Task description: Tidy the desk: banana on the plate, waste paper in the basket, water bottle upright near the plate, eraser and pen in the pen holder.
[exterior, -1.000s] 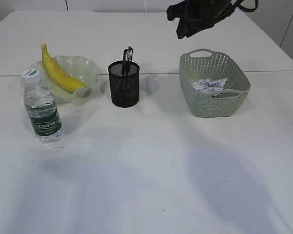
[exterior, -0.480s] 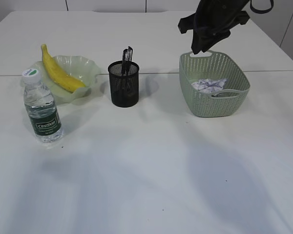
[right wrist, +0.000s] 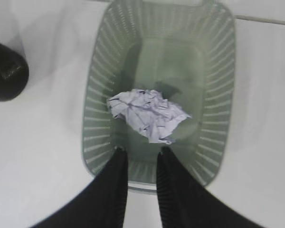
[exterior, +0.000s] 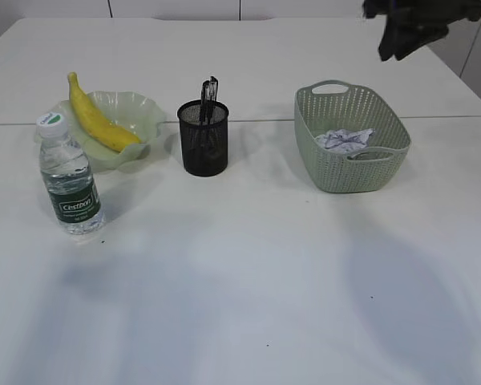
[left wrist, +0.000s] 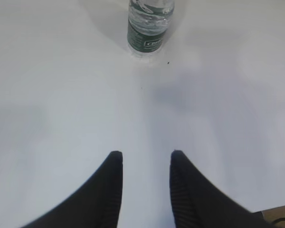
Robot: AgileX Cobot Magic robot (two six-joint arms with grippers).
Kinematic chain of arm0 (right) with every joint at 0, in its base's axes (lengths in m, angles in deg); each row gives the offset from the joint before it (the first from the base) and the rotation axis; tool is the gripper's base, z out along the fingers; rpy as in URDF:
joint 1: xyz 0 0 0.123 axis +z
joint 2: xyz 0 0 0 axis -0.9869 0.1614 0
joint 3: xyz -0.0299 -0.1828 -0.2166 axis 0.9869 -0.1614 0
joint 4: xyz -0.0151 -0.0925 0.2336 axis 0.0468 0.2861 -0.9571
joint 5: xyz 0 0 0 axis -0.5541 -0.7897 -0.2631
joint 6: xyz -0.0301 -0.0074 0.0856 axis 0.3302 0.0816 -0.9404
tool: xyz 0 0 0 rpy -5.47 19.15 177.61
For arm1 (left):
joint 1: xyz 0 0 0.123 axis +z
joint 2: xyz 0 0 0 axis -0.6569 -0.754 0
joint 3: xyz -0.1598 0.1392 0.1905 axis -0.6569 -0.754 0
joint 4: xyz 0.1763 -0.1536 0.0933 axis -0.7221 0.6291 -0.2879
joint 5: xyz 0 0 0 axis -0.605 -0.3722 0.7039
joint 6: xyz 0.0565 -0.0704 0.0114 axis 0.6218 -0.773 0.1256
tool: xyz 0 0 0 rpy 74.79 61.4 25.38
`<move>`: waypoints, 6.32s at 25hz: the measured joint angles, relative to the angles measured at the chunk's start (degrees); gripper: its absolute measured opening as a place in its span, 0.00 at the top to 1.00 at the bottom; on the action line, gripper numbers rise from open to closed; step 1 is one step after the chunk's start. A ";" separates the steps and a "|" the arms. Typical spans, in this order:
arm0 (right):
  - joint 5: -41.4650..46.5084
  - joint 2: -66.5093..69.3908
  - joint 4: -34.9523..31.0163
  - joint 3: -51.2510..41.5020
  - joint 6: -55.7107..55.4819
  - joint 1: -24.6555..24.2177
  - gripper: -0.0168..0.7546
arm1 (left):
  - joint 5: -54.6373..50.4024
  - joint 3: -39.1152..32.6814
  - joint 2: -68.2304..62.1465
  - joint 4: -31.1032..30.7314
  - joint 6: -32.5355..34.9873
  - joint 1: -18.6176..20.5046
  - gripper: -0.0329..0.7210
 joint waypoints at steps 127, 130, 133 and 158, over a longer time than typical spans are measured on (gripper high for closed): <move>-5.76 -121.25 1.35 -98.65 0.58 -7.40 0.53 | -2.56 -24.98 52.41 -10.21 -6.46 0.00 0.21; -5.86 -122.57 1.35 -98.65 0.58 -7.36 0.53 | -2.56 -24.98 52.41 -10.21 -6.46 0.00 0.22; -5.86 -122.59 1.35 -98.65 0.58 -7.24 0.53 | -2.47 -24.98 52.41 -10.21 -6.46 0.23 0.24; -5.86 -122.59 -0.28 -98.65 2.95 -7.14 0.53 | -2.47 -24.98 52.41 -2.21 2.99 8.95 0.28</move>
